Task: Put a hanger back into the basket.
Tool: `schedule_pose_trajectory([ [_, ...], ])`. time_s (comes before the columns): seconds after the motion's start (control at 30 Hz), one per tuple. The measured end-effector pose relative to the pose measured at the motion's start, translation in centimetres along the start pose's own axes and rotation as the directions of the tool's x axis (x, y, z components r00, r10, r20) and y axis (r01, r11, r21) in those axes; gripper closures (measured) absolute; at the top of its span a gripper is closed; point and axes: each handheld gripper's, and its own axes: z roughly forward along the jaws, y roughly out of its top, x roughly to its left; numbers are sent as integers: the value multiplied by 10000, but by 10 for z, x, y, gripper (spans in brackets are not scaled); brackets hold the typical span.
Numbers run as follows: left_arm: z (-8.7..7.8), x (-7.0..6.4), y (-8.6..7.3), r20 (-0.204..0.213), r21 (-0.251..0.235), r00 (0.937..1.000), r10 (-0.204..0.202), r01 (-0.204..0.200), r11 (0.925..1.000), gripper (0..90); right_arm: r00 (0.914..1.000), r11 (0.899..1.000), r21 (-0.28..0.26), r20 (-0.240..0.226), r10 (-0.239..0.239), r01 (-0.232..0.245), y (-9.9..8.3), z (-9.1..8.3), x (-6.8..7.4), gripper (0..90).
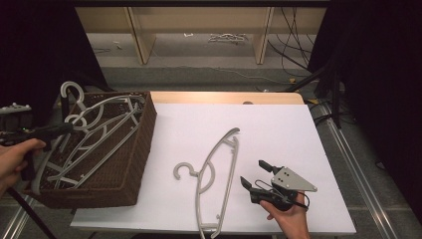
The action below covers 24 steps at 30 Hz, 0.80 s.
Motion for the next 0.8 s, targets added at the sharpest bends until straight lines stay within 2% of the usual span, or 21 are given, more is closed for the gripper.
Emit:
schedule_pose_trajectory([
  [0.13, 16, 2, 3, -48, 462, 9973, 729, -726, 9963, 796, 9998, 9998, 100, -82, 164, -164, 0, 0, 1, 223],
  [0.23, 27, 4, 5, 76, 797, 9924, 1232, -1234, 9892, 796, 9999, 9999, 75, -40, 94, -94, 0, 0, 1, 223],
  [0.3, 37, 7, 5, 246, 829, 9908, 1328, -1344, 9875, 795, 9995, 9997, -65, -179, 249, -250, 0, 1, 2, 223],
  [0.33, 43, 10, 4, 206, 855, 9901, 1390, -1403, 9864, 795, 9998, 9998, 112, -77, 165, -165, 0, 0, 2, 222],
  [0.37, 47, 12, 3, 219, 925, 9902, 1380, -1394, 9859, 795, 9999, 9999, 72, -44, 110, -110, 0, 0, 1, 223],
  [0.4, 51, 15, 1, 199, 1249, 9896, 1423, -1436, 9817, 796, 9998, 9997, 140, -112, 193, -191, 0, 0, 1, 222],
  [0.47, 56, 17, -2, 174, 1347, 9896, 1430, -1440, 9804, 796, 9998, 9998, 108, -72, 164, -163, 0, 0, 1, 223],
  [0.53, 60, 20, -4, 120, 1510, 9841, 1772, -1769, 9726, 796, 10000, 10000, 27, -14, 17, -17, 0, 0, 0, 222],
  [0.57, 60, 21, -5, 35, 1571, 9837, 1797, -1780, 9714, 797, 9998, 9997, 148, -70, 184, -183, 0, 0, 0, 222],
  [0.6, 62, 22, -6, 9, 1449, 9860, 1668, -1651, 9756, 797, 9996, 9996, 131, -127, 238, -236, 0, 0, 1, 222],
  [0.67, 61, 28, -7, 22, 1397, 9846, 1746, -1732, 9749, 798, 9998, 9998, 150, -118, 156, -155, 0, 0, 1, 222],
  [0.7, 62, 28, -8, -24, 1246, 9876, 1568, -1553, 9800, 799, 9998, 9998, 143, -127, 163, -161, 0, 0, 1, 222],
  [0.73, 63, 30, -9, -94, 1305, 9841, 1772, -1744, 9760, 799, 9998, 9998, 141, -124, 171, -170, 0, 0, 1, 222],
  [0.8, 64, 33, -13, -113, 1461, 9835, 1807, -1771, 9733, 800, 9998, 9998, 152, -134, 133, -131, 0, 1, 2, 223],
])
